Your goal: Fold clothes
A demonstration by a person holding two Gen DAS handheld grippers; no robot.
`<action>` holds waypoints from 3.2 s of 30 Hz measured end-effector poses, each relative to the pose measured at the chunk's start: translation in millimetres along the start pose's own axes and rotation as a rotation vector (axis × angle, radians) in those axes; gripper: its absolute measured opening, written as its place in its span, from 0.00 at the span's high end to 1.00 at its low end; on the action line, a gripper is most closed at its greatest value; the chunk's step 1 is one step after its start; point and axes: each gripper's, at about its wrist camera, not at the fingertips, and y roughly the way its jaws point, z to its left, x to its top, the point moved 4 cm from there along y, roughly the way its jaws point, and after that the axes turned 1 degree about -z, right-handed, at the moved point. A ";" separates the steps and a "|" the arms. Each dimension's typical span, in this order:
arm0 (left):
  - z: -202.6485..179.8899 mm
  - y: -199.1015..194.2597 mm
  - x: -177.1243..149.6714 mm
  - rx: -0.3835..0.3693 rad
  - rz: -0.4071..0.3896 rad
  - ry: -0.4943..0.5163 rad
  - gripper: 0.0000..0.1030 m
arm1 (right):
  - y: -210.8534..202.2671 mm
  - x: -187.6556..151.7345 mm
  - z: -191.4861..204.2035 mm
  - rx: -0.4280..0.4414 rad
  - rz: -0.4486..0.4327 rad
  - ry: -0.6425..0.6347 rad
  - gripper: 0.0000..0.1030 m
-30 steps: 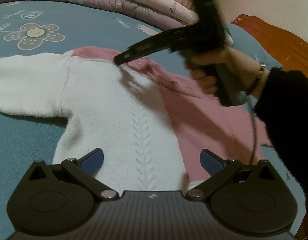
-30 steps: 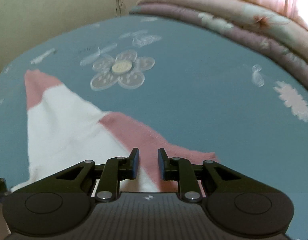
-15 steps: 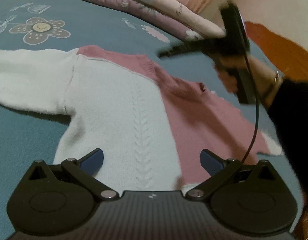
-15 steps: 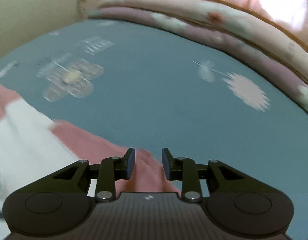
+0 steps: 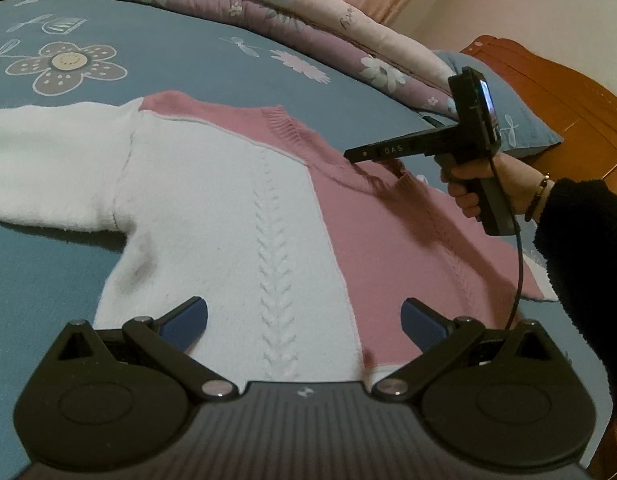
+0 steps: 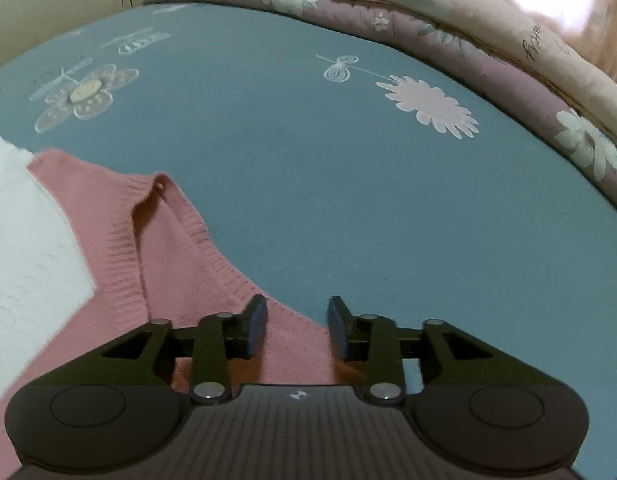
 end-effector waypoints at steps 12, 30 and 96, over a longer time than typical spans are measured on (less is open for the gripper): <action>-1.4 0.8 -0.2 0.004 -0.001 0.014 0.01 | -0.5 11.4 -4.0 -0.084 -0.026 0.058 0.93; -0.4 2.3 1.3 0.002 -0.002 0.013 0.01 | -30.4 -13.7 -42.1 -0.191 0.088 0.163 0.89; -3.3 -5.4 1.7 0.004 0.058 -0.038 0.01 | -51.1 -11.2 51.9 -0.105 0.076 0.184 0.63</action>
